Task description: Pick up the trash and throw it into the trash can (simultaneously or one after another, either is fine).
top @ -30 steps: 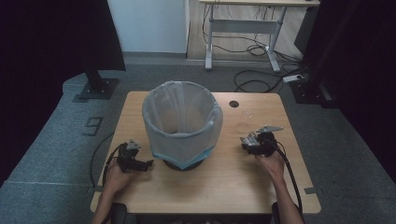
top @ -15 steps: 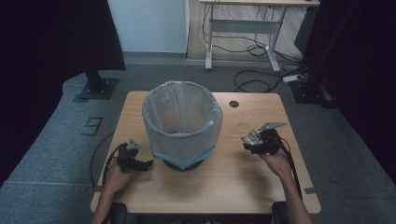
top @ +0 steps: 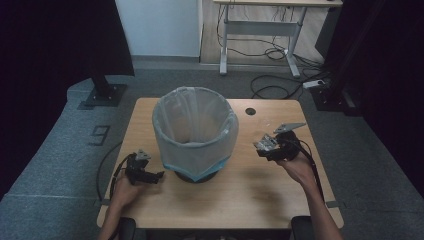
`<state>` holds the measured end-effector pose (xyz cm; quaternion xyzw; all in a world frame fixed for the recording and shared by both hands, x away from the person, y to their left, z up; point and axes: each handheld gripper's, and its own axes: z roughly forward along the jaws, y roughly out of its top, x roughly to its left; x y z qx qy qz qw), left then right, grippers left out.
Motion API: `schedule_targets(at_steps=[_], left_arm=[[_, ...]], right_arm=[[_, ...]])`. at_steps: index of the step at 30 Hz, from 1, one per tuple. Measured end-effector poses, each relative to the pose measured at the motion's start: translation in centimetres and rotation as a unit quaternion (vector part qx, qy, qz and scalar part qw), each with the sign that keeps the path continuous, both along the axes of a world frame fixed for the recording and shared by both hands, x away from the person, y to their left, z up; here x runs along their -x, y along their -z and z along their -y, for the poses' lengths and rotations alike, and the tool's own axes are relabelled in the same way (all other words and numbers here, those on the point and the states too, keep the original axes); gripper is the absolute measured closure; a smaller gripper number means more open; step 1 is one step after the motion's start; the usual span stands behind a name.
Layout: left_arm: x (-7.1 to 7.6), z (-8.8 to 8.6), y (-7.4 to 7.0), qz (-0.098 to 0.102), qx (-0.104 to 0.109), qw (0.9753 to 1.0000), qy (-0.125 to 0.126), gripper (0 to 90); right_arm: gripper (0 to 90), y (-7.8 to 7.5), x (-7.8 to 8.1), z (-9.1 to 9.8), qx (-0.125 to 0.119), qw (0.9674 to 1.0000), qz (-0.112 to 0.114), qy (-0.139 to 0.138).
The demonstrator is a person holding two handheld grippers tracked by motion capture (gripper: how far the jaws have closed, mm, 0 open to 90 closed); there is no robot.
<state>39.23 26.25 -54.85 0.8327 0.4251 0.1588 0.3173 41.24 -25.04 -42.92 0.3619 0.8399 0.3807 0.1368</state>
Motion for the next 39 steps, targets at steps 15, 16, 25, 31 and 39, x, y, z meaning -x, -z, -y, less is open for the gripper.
schedule_targets(at_steps=[15,16,25,31,39], left_arm=[[0.0,0.0,0.0,0.000,0.000,1.0000,0.000,0.0],[0.0,0.0,0.0,0.000,0.000,1.0000,0.000,0.0],[0.0,0.0,0.0,0.000,0.001,1.0000,-0.001,0.0],[0.0,0.0,0.0,0.000,0.000,1.0000,0.000,0.0],[0.0,0.0,0.0,0.000,0.000,1.0000,0.000,0.0]], right_arm=[[23.9,-4.2,0.0,-0.4,-0.004,0.9997,-0.003,-0.024],[23.8,-4.4,0.0,-0.5,-0.002,0.9997,-0.004,-0.025],[23.8,-6.4,0.0,-1.4,0.005,0.9992,0.002,-0.040],[23.9,-8.0,0.0,-2.0,0.007,0.9989,0.005,-0.047],[24.0,-10.3,-0.3,-2.9,-0.005,0.9980,0.008,-0.063]])
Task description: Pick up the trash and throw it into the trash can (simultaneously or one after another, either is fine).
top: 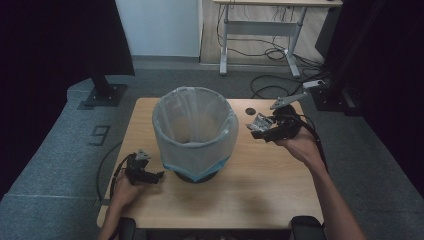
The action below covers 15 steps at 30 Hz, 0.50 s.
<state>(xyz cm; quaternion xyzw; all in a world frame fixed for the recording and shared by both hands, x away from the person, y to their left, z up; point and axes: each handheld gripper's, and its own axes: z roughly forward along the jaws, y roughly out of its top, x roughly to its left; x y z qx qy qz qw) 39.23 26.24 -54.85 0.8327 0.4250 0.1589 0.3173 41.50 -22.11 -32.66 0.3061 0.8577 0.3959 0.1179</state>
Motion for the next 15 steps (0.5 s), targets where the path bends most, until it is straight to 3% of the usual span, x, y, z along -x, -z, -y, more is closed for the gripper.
schedule_targets(at_steps=[4,15], left_arm=[[0.0,0.0,0.0,0.000,0.000,1.0000,0.000,0.0],[0.0,0.0,0.0,0.000,0.000,1.0000,0.000,0.0]], right_arm=[[24.0,-1.1,-0.3,-0.4,-0.014,0.9999,-0.002,-0.011],[24.1,-4.1,-1.0,-1.6,-0.020,0.9995,0.005,-0.024]])
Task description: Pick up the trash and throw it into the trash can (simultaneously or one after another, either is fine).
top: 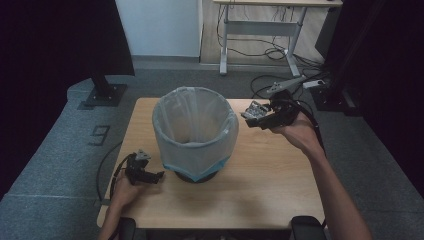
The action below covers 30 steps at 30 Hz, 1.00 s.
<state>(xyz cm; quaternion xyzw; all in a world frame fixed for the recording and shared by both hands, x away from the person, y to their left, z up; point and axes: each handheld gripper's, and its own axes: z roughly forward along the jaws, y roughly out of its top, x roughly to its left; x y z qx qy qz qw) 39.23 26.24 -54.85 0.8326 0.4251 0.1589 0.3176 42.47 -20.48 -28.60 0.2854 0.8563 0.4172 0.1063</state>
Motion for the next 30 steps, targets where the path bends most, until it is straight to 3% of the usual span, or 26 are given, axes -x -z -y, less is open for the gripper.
schedule_targets(at_steps=[13,30], left_arm=[[0.0,0.0,0.0,0.000,0.000,1.0000,0.000,0.0],[0.0,0.0,0.0,0.000,0.000,1.0000,0.000,0.0]], right_arm=[[24.1,-2.2,-0.7,-2.7,-0.004,0.9997,0.003,-0.025],[23.7,-3.1,-1.9,-8.1,0.014,0.9973,0.013,-0.071]])
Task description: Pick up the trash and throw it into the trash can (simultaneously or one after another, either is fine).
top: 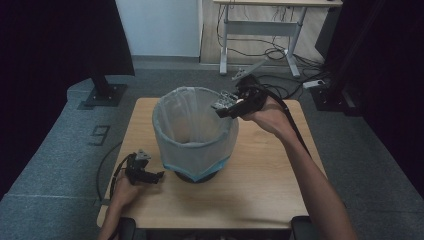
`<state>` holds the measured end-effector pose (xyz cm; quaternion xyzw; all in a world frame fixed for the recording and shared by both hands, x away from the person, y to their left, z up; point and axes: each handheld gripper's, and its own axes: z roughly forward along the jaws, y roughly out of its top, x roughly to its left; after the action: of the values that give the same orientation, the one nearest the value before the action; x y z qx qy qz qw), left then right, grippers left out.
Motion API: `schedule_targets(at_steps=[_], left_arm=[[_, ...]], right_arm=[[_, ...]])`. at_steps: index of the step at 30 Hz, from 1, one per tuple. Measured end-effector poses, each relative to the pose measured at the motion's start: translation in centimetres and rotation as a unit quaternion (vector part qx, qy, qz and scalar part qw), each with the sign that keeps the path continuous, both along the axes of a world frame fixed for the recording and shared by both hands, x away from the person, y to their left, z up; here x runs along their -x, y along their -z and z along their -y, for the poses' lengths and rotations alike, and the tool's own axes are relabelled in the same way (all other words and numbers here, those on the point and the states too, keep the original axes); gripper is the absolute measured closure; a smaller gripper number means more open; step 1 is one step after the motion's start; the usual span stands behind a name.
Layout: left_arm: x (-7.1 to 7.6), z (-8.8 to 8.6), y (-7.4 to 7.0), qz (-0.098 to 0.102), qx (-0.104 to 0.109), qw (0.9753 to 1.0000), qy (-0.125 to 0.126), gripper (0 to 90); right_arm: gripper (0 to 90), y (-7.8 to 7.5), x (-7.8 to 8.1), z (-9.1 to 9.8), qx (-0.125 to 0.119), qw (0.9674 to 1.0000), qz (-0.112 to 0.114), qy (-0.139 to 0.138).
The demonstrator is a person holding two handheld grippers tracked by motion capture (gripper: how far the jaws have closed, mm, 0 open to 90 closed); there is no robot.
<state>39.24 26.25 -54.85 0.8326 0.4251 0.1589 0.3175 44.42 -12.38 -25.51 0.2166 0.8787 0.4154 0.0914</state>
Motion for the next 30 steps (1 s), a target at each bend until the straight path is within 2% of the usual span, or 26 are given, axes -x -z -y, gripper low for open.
schedule_targets(at_steps=[9,15,22,26,30], left_arm=[[-0.1,0.1,0.0,0.001,0.000,1.0000,0.002,0.0],[-0.1,0.1,0.0,0.001,0.000,1.0000,0.002,0.0],[-0.1,0.1,0.0,0.001,0.000,1.0000,0.002,0.0],[-0.1,0.1,0.0,0.001,0.000,1.0000,0.002,0.0],[-0.1,0.1,0.0,0.001,0.000,1.0000,0.002,0.0]], right_arm=[[23.2,0.7,-0.5,-2.8,0.010,0.9997,-0.004,-0.022],[23.0,1.8,-0.7,-4.7,0.019,0.9992,-0.014,-0.033],[21.5,3.4,-0.8,-6.4,0.046,0.9975,-0.022,-0.049],[16.8,4.0,-0.8,-6.9,0.065,0.9963,-0.019,-0.052],[8.7,4.4,-0.9,-7.1,0.072,0.9955,-0.028,-0.055]])
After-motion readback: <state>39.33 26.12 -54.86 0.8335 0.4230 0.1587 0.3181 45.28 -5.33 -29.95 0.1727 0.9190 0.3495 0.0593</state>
